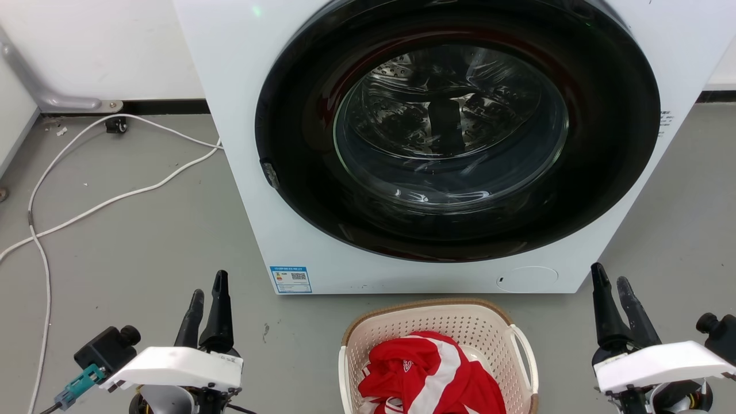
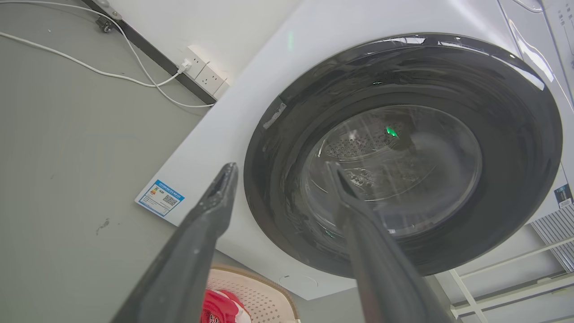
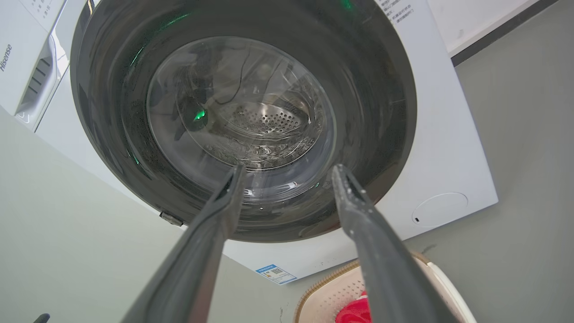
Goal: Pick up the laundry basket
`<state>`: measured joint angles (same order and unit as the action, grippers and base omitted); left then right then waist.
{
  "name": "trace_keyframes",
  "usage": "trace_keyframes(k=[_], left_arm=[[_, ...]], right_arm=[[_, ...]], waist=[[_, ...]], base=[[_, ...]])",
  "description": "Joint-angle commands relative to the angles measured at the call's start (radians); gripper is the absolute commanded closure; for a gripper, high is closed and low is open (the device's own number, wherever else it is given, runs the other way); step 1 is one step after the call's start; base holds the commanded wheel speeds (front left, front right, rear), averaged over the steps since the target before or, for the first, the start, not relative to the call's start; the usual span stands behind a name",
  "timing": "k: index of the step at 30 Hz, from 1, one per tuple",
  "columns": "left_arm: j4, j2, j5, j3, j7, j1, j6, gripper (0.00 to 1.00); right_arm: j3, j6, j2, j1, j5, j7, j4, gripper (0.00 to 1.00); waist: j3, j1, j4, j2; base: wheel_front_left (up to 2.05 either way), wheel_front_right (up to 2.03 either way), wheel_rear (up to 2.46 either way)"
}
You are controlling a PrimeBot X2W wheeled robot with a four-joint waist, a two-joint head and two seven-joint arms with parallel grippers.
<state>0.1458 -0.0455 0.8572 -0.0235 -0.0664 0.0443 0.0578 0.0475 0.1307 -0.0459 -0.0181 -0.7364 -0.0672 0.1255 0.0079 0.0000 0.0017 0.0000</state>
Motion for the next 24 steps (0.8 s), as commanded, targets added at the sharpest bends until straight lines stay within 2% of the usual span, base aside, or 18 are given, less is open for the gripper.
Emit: trace_keyframes(k=[1, 16, 24], left_arm=[[-0.021, -0.004, -0.042, 0.005, -0.013, 0.000, -0.004, 0.00], [-0.032, -0.005, -0.262, 0.035, -0.059, -0.012, -0.026, 0.00], [-0.030, -0.007, -0.347, 0.050, -0.079, -0.016, -0.032, 0.00]], right_arm=[[-0.003, 0.000, -0.003, 0.003, 0.045, -0.012, -0.019, 0.00], [0.002, 0.000, -0.004, 0.018, 0.249, -0.058, -0.049, 0.00], [-0.009, 0.000, -0.005, 0.030, 0.321, -0.078, -0.070, 0.00]], waist=[[0.000, 0.0000, 0.000, 0.0000], [0.000, 0.0000, 0.004, 0.0000], [-0.001, 0.0000, 0.004, 0.0000]], base=[[0.00, 0.00, 0.00], [0.00, 0.00, 0.00], [0.00, 0.00, 0.00]])
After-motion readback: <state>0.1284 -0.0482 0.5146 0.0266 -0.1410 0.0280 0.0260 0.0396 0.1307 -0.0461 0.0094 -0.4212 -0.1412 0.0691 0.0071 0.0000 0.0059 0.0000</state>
